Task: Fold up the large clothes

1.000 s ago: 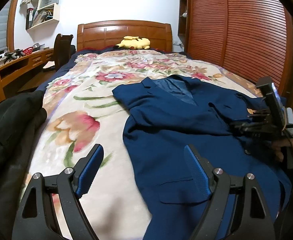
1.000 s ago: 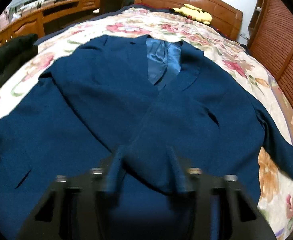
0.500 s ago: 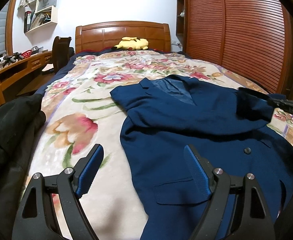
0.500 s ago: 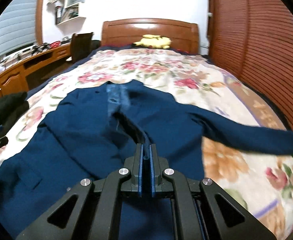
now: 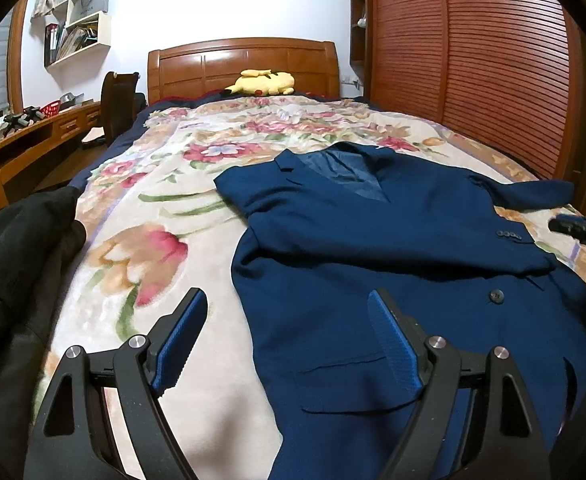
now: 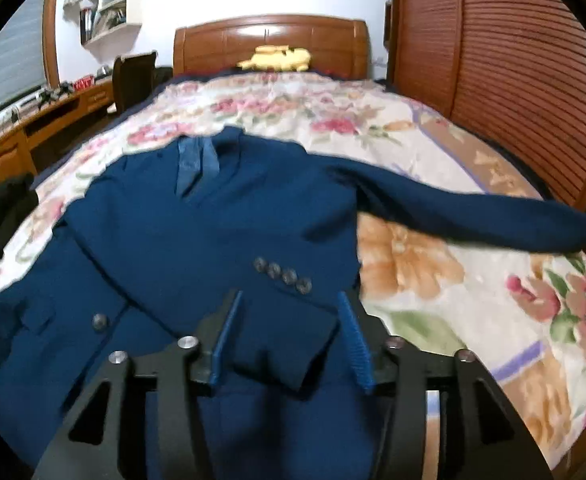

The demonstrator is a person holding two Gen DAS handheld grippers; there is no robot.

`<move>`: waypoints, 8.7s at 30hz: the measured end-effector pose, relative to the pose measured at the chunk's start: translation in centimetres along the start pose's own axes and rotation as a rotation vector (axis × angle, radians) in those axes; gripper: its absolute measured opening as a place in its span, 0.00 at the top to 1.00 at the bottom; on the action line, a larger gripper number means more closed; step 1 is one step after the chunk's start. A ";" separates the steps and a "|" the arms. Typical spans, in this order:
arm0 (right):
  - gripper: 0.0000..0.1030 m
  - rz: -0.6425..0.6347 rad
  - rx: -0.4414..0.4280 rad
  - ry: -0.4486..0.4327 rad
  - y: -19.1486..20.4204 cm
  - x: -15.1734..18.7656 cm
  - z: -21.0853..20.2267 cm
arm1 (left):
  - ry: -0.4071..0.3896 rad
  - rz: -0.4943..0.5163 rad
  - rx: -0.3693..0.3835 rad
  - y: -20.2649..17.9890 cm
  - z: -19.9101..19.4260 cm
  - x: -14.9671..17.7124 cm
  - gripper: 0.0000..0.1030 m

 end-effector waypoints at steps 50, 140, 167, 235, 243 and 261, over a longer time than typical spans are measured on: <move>0.50 -0.239 -0.262 0.043 6.2 -2.7 11.9 | 0.236 -0.019 -0.045 4.3 20.8 -10.8 0.33; 0.50 -0.117 -0.026 -0.107 -2.3 0.6 3.5 | -0.027 -0.005 0.099 -12.4 5.8 -1.9 0.13; 0.40 0.123 0.471 0.066 -25.0 -4.9 9.8 | -0.031 0.002 0.107 -12.5 5.3 -1.7 0.13; 0.90 -0.497 -0.191 -0.290 11.0 -11.3 -12.1 | -0.150 -0.115 0.025 -1.1 -1.8 -1.7 0.13; 0.60 -0.463 -0.218 -0.182 8.5 -10.7 -10.4 | -0.155 -0.130 0.020 -0.3 -1.9 -1.7 0.13; 0.45 -0.364 -0.094 0.016 1.6 -5.9 -3.6 | -0.109 -0.061 0.030 -2.4 -1.0 -0.9 0.13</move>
Point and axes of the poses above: each gripper's, at about its wrist camera, not at the fingertips, and z roughly the way its jaws point, y to its left, x to its underside, the point moved 2 cm from there along z, roughly the way its jaws point, and after that the axes turned 3 degrees about -z, right-handed, at the moved point
